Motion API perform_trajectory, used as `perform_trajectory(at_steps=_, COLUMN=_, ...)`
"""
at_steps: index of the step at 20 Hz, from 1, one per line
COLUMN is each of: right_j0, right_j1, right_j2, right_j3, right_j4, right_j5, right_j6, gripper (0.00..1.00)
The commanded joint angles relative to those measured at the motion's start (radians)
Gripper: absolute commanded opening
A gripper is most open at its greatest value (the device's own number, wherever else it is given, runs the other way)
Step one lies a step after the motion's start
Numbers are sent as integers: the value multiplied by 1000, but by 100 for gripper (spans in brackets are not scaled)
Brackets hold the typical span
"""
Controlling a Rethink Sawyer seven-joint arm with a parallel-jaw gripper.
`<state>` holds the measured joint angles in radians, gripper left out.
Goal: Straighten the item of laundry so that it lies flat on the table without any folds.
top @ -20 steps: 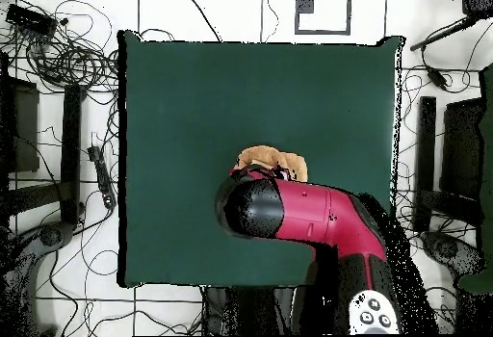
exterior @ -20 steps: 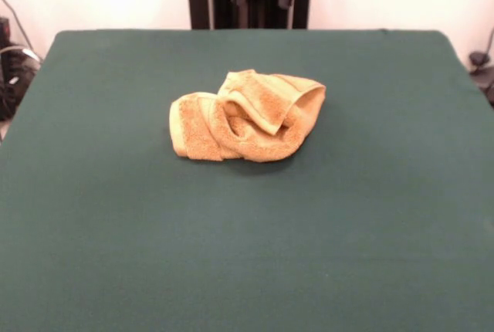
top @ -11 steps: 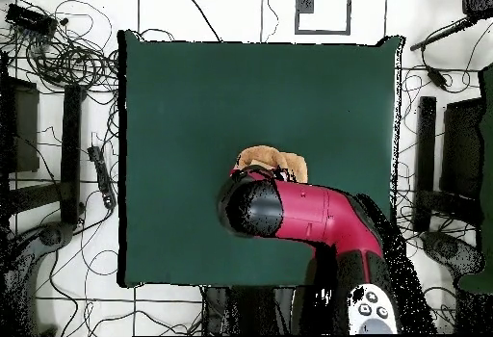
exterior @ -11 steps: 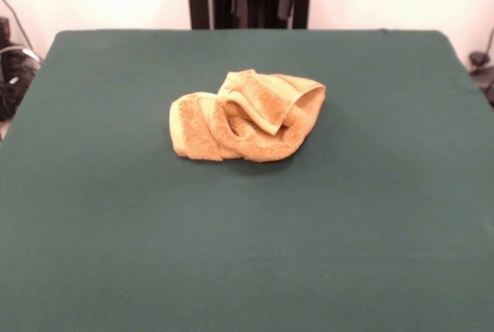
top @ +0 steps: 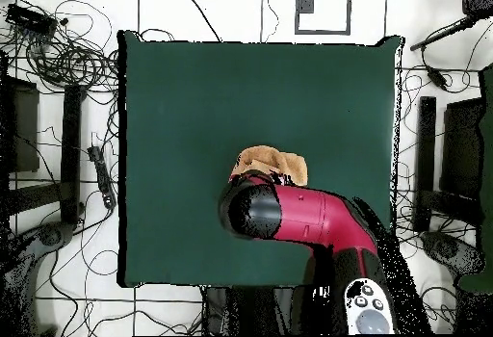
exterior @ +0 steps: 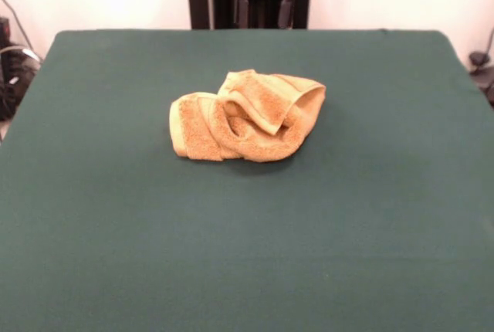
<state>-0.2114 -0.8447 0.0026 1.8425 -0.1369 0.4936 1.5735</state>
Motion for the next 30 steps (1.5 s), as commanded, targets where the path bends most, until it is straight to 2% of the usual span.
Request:
perform_trajectory(at_steps=1, right_j0=14, right_j1=51, right_j2=108, right_j3=100, right_j4=7, right_j5=-69, right_j6=115, gripper=100)
perform_trajectory(at_steps=13, right_j0=21, right_j1=152, right_j2=89, right_j3=117, right_j4=-19, right_j5=-177, right_j6=134, gripper=100)
perform_trajectory(at_steps=30, right_j0=32, right_j1=213, right_j2=67, right_j3=113, right_j4=-35, right_j5=-262, right_j6=132, gripper=100)
